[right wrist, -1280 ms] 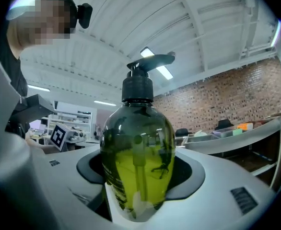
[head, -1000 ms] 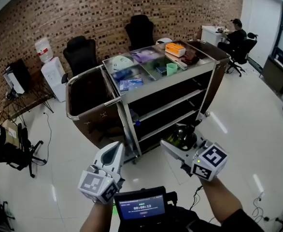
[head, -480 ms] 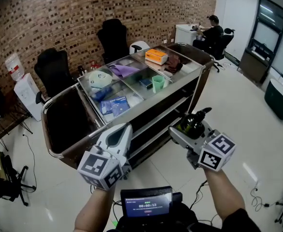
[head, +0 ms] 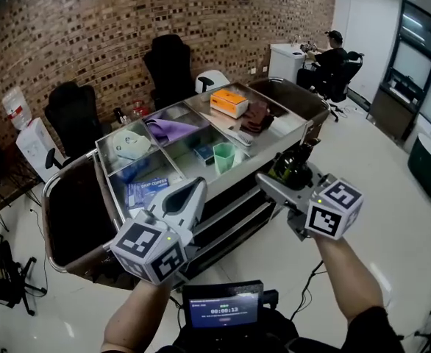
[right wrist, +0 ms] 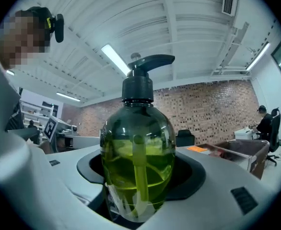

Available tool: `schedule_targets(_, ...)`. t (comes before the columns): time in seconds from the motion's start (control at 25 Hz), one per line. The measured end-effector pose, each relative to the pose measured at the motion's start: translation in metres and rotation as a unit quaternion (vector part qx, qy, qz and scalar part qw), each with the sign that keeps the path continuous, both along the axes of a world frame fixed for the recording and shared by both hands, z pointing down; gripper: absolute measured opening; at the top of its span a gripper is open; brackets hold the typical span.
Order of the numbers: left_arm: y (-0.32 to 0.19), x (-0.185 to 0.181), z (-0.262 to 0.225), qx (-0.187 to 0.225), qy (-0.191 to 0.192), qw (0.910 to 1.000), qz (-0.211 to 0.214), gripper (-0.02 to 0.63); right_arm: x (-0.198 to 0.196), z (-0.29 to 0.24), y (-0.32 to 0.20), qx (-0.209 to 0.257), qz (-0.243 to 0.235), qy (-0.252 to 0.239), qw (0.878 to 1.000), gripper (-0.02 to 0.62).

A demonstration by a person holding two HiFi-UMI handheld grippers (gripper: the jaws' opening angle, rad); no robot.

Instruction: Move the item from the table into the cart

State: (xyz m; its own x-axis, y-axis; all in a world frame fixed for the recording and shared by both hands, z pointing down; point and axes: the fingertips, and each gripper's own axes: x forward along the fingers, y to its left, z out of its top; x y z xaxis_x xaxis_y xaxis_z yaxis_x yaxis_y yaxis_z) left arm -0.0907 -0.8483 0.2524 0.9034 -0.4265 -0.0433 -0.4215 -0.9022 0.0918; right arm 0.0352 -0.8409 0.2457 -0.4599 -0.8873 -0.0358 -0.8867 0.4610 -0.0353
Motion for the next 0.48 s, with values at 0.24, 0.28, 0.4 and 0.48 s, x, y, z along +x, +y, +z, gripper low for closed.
schedule_targets(0.24, -0.08, 0.095, -0.031, 0.007, -0.013, 0.9985, -0.053, -0.015, 0.094, -0.034, -0.091, 0.003, -0.051, 0.01, 0.999, 0.272)
schedule_targets(0.28, -0.097, 0.104, -0.034, 0.001, -0.011, 0.9981, -0.061, -0.017, 0.103, -0.039, -0.107, 0.004, -0.059, 0.011, 0.998, 0.273)
schedule_targets(0.4, -0.141, 0.126, -0.037, -0.009, -0.012, 0.9972, -0.073, -0.015, 0.124, -0.044, -0.148, 0.007, -0.077, 0.029, 0.997, 0.273)
schedule_targets(0.48, -0.168, 0.13, -0.04, -0.001, -0.013, 0.9967, -0.08, -0.015, 0.13, -0.048, -0.172, 0.014, -0.085, 0.05, 0.995, 0.272)
